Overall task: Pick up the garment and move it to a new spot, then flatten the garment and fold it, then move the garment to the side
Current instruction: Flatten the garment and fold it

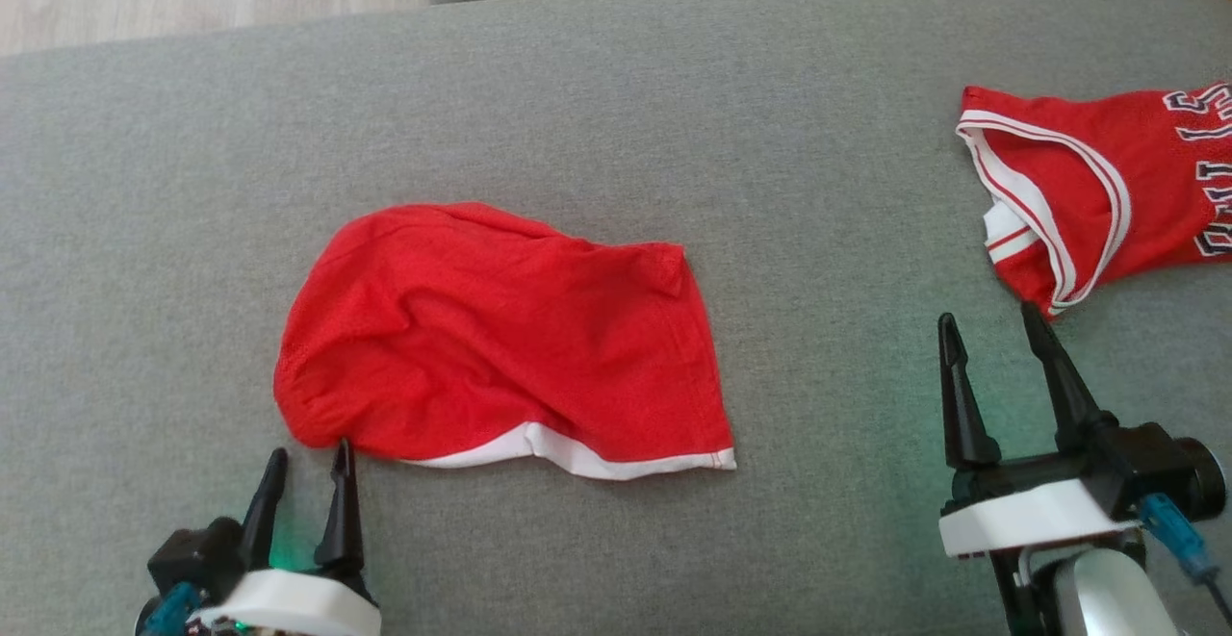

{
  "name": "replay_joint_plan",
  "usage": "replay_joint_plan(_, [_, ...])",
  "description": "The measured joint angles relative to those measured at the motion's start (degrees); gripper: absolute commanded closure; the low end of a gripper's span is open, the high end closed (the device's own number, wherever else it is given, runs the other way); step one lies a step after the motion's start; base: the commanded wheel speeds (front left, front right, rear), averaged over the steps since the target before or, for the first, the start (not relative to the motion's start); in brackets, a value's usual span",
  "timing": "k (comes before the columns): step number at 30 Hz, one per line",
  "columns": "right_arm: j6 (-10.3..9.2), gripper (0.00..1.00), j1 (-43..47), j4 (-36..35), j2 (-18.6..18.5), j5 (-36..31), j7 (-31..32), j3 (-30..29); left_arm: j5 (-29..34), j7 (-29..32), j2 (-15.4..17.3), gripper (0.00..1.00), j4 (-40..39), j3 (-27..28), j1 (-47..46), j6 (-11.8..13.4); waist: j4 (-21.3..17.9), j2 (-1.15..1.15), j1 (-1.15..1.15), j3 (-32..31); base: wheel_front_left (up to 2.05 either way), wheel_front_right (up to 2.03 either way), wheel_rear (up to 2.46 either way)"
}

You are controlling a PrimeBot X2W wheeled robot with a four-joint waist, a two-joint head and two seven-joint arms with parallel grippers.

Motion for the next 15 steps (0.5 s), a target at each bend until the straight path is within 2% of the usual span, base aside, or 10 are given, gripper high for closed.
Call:
replay_joint_plan(8, [0.00,0.00,-0.8,0.0,0.0,0.0,0.0,0.0,1.4,0.0,-0.9,0.00,1.5,0.8,-2.4,-1.5,-0.4,0.00,0.00,-0.2,0.00,0.00,0.00])
replay_joint_plan(10, [0.00,0.00,-0.8,0.1,0.0,0.0,0.0,0.0,1.5,0.0,-1.0,0.23,2.2,0.6,-3.0,-1.9,-0.5,0.00,0.00,-0.4,0.00,0.00,0.00])
replay_joint_plan(11, [0.00,0.00,-0.8,0.1,0.0,0.0,0.0,0.0,1.6,0.0,-1.0,0.55,2.6,0.5,-3.2,-2.0,-0.6,0.00,0.00,-0.4,0.00,0.00,0.00])
replay_joint_plan(12, [0.00,0.00,-0.8,0.2,0.0,0.0,0.0,0.0,1.7,0.0,-1.1,0.70,2.7,0.4,-3.3,-2.0,-0.6,0.00,0.00,-0.5,0.00,0.00,0.00])
replay_joint_plan(13, [0.00,0.00,-0.8,0.3,0.0,0.0,0.0,0.0,1.7,0.0,-1.1,0.70,2.7,0.0,-3.4,-2.0,-0.7,0.00,0.00,-0.7,0.00,0.00,0.00])
replay_joint_plan(14, [0.00,0.00,-0.8,0.3,0.0,0.0,0.0,0.0,1.7,0.0,-1.0,1.00,2.7,-0.8,-3.4,-2.0,-0.7,0.00,0.00,-0.8,0.00,0.00,0.00])
replay_joint_plan(15, [0.00,0.00,-0.8,0.3,0.0,0.0,0.0,0.0,1.6,0.0,-1.0,1.00,2.5,-2.0,-3.4,-2.0,-0.8,0.00,0.00,-1.0,0.00,0.00,0.00])
